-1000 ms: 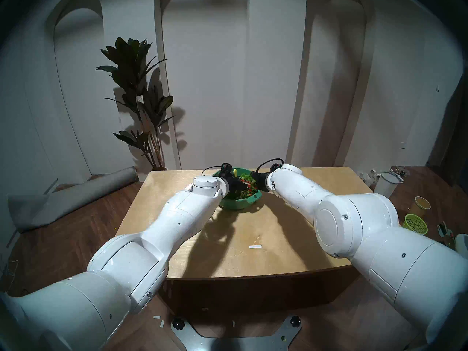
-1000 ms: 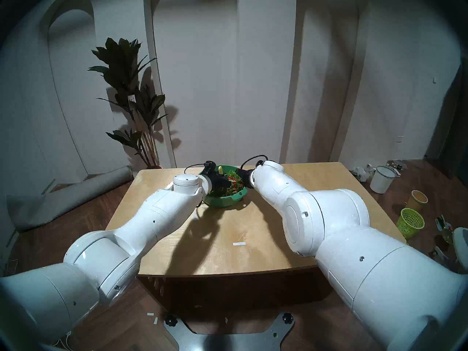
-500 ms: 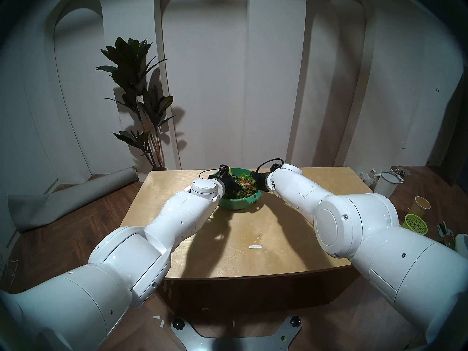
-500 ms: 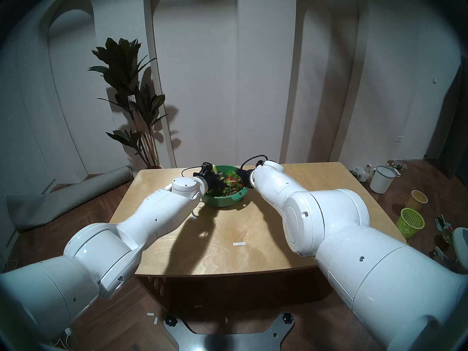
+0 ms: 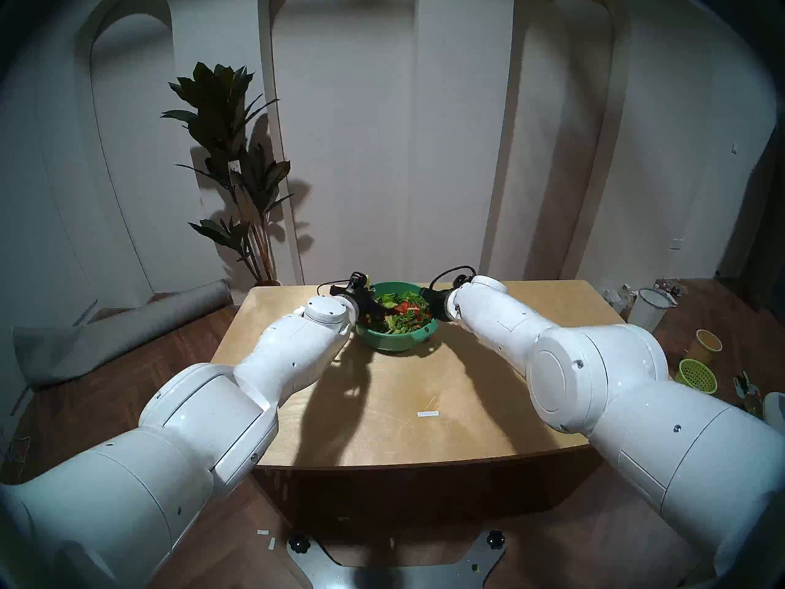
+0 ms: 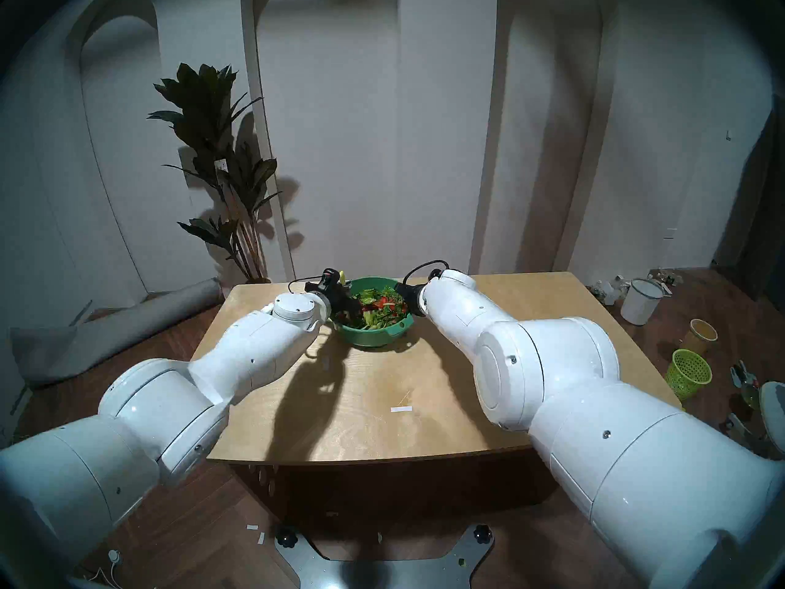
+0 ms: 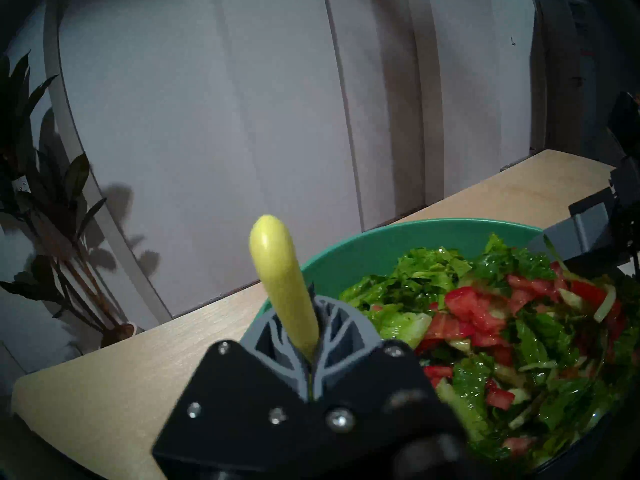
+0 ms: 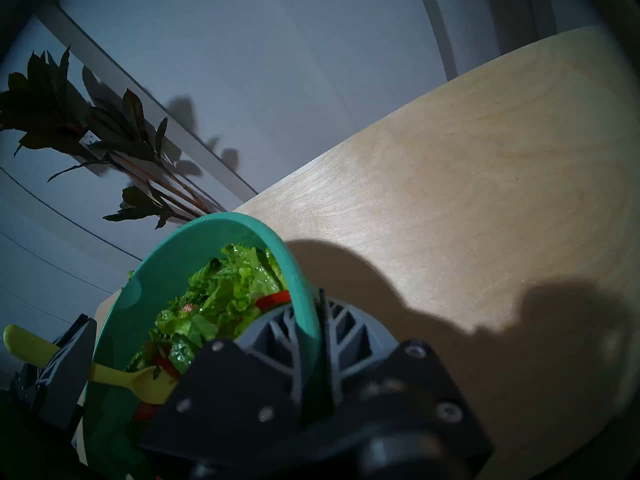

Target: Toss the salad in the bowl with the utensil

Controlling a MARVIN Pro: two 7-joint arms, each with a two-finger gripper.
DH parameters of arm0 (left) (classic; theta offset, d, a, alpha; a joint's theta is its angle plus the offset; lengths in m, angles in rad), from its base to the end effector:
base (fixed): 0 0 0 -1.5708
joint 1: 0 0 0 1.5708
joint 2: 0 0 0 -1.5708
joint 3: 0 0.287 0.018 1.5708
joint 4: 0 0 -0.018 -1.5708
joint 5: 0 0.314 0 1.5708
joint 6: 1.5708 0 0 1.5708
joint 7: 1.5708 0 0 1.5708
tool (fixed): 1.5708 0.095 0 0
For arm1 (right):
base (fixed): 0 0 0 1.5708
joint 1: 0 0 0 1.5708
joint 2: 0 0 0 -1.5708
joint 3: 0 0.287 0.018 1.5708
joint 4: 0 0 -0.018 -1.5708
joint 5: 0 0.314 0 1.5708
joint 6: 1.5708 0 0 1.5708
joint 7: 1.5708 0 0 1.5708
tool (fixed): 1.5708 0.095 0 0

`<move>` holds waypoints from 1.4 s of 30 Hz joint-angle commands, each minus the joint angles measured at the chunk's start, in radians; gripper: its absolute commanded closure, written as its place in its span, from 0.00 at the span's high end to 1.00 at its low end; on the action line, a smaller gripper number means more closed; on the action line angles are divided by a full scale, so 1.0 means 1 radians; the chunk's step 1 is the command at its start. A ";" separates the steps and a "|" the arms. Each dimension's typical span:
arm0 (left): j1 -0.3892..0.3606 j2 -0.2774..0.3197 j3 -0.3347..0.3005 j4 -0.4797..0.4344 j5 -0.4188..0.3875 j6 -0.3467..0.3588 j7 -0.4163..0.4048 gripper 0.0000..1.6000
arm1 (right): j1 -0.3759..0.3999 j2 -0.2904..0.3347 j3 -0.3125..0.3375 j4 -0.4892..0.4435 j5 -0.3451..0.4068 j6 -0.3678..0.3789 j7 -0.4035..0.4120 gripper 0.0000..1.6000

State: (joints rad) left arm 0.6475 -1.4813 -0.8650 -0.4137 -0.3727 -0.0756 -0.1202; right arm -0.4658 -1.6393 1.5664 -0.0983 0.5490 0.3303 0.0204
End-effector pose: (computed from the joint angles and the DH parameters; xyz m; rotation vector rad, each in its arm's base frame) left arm 0.6130 -0.0601 -0.3028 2.3667 -0.6676 1.8472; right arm 0.6233 0.0652 -0.2971 -2.4131 0.4668 -1.1053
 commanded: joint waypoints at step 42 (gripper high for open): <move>0.159 0.011 -0.145 -0.450 -0.211 0.219 -0.090 0.00 | 0.037 0.000 0.002 -0.037 0.002 -0.012 0.009 0.18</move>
State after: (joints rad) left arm 0.7831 -1.4666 -0.9943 -0.7953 -0.5665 0.1182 -0.2396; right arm -0.4659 -1.6405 1.5663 -0.0984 0.5492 0.3304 0.0212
